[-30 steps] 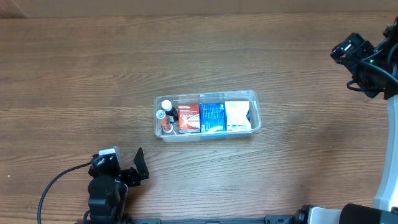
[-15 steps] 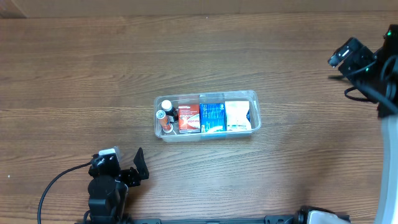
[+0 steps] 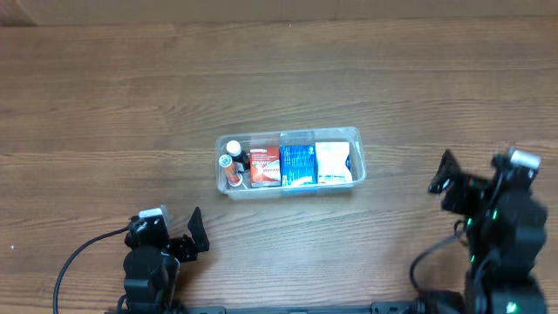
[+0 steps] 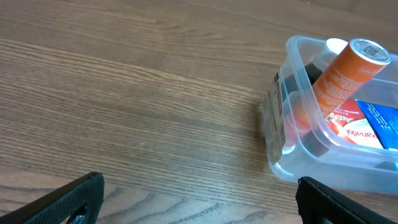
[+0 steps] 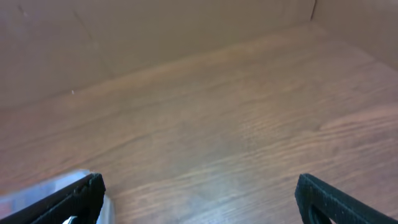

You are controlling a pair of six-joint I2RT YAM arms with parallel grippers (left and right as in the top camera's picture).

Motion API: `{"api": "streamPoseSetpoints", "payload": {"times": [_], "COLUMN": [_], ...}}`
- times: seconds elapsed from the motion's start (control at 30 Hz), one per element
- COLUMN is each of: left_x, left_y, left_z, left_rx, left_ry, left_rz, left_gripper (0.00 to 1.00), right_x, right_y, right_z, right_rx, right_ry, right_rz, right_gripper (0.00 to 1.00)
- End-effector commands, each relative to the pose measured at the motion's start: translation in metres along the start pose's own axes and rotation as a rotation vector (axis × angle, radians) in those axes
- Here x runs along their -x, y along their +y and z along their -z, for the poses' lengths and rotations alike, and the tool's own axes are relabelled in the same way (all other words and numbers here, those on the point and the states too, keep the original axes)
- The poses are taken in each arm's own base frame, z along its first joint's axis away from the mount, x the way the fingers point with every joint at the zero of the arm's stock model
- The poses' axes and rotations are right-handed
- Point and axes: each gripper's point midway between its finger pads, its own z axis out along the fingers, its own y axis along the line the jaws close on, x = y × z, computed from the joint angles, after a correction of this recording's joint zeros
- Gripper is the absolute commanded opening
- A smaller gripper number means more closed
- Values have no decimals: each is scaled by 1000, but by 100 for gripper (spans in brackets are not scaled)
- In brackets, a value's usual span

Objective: Pack container

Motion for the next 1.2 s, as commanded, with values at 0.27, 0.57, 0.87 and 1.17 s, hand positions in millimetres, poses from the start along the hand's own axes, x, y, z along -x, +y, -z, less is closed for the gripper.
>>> {"api": "streamPoseSetpoints", "payload": {"times": [0.27, 0.57, 0.87, 1.17], "left_x": [-1, -1, -1, -1], "left_y": [1, 1, 1, 1], "left_z": [-1, -1, -1, -1], "left_rx": [1, 1, 1, 1], "left_ry": [-4, -4, -4, -4], "left_rz": [17, 17, 17, 17], "left_gripper": [100, 100, 100, 100], "right_x": [-72, -118, -118, -118], "right_y": [-6, -14, -13, -13], "right_z": [0, -21, -22, -22], "right_rx": [72, 61, 62, 62], "right_ry": [-102, -36, -43, -42], "right_rz": [2, 8, 8, 8], "right_gripper": [100, 100, 100, 100]}}
